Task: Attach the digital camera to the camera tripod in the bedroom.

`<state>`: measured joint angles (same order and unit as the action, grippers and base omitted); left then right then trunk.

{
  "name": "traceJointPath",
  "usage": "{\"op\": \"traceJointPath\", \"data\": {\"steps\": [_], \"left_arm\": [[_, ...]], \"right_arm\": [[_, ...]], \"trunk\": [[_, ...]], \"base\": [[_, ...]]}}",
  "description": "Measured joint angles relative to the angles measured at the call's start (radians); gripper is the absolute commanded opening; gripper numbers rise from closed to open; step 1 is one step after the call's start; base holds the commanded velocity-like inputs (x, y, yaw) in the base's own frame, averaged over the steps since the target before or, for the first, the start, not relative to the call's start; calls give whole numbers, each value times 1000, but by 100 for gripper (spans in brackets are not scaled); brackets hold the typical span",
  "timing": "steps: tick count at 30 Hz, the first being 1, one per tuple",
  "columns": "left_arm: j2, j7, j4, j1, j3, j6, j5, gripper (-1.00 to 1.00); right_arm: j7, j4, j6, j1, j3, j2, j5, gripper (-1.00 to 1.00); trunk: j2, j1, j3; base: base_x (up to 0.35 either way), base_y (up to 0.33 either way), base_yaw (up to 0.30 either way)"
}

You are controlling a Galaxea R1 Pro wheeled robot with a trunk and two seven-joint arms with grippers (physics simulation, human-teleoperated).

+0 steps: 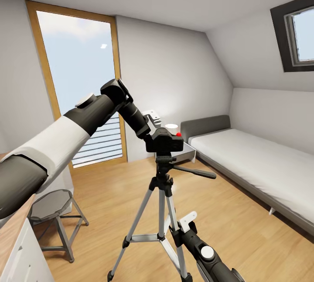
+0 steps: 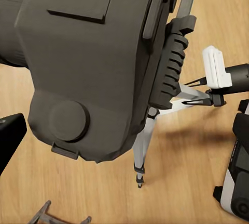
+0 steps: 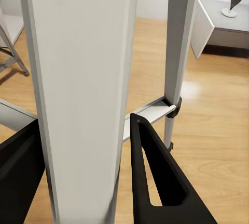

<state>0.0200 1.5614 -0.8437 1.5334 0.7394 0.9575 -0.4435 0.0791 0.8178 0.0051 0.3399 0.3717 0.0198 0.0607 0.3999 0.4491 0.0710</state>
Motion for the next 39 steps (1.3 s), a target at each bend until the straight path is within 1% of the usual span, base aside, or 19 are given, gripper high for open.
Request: {"op": "traceJointPath", "data": {"steps": [18,19,20,34,39], "left_arm": [[0,0,0,0,0,0,0,100],[0,0,0,0,0,0,0,100],[-1,0,0,0,0,0,0,100],[0,0,0,0,0,0,0,100],[8,0,-1,0,-2,0,1,100]], "right_arm": [[0,0,0,0,0,0,0,-100],[0,0,0,0,0,0,0,100],[-1,-23,-24,-1,2,0,-2,100],[0,-25,-26,-1,2,0,-2,100],[0,-25,-25,-1,2,0,-2,100]], "trunk": [[0,0,0],[0,0,0],[-1,1,0],[-1,1,0],[-1,1,0]], "base": [[0,0,0],[0,0,0],[0,0,0],[0,0,0],[0,0,0]]}}
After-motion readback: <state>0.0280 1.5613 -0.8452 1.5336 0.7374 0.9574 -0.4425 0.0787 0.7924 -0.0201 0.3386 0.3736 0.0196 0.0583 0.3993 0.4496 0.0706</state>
